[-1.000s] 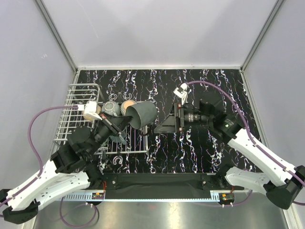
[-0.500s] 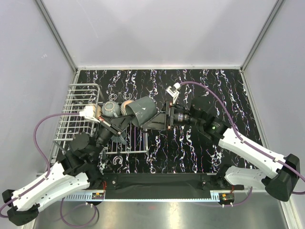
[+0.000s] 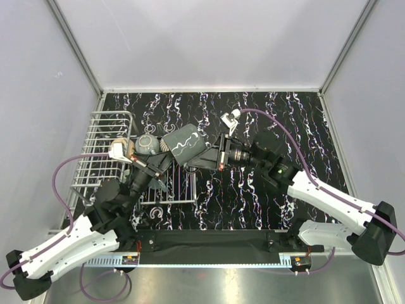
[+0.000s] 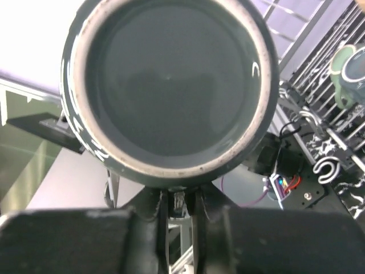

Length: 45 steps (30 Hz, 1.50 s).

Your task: Load the cups into the dish rack

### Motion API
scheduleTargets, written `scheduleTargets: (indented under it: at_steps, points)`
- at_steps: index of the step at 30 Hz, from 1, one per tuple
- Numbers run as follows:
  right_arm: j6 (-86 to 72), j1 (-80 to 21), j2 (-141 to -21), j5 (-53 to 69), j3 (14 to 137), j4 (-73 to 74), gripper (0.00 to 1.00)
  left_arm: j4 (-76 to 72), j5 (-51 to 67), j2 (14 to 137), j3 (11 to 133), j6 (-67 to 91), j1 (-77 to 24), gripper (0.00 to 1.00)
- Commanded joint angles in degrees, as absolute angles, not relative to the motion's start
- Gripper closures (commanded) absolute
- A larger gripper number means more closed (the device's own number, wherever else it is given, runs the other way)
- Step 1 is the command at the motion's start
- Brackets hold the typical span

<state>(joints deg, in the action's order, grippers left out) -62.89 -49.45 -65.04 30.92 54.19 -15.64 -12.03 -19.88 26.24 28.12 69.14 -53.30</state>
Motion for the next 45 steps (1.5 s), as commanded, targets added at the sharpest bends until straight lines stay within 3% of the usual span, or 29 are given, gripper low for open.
scheduleTargets:
  at_steps: [1, 2, 6, 7, 10, 18, 29, 34, 45]
  points:
    - [-61.52, -49.39, -66.44, 26.28, 54.84, -18.81, 1.0, -15.57, -18.98, 24.7, 29.97, 69.61, -53.61, 0.99]
    - [-61.35, -49.31, -66.62, 26.19, 55.02, -18.55, 1.0, -13.47, -19.33, 24.61, 31.19, 69.52, -53.61, 0.96]
    - [-59.07, -49.39, -65.83, 22.68, 55.89, -14.6, 1.0, 3.72, -23.36, 24.0, 36.2, 68.38, -53.61, 0.41]
    - [-56.71, -49.39, -65.66, 21.54, 57.03, -12.94, 1.0, 6.3, -24.07, 23.47, 36.91, 67.94, -53.61, 0.24]
    - [-50.92, -49.31, -65.48, 17.68, 60.71, -4.07, 1.0, 15.62, -27.32, 22.33, 39.98, 67.41, -53.61, 0.08]
    - [-40.17, -54.04, -73.2, 1.51, 69.6, 17.3, 1.0, 36.45, -36.81, 21.27, 48.68, 63.99, -53.61, 0.06]
    - [-40.51, -68.19, -94.99, -26.08, 84.63, 34.09, 1.0, 42.18, -37.97, 26.8, 57.83, 55.28, -53.7, 0.07]
    - [-40.96, -70.22, -99.31, -30.58, 87.01, 35.87, 1.0, 41.23, -36.57, 26.54, 56.08, 55.46, -53.61, 0.07]
    - [-39.29, -70.4, -105.38, -28.65, 89.03, 32.87, 1.0, 39.55, -35.16, 26.19, 54.76, 55.63, -53.61, 0.07]
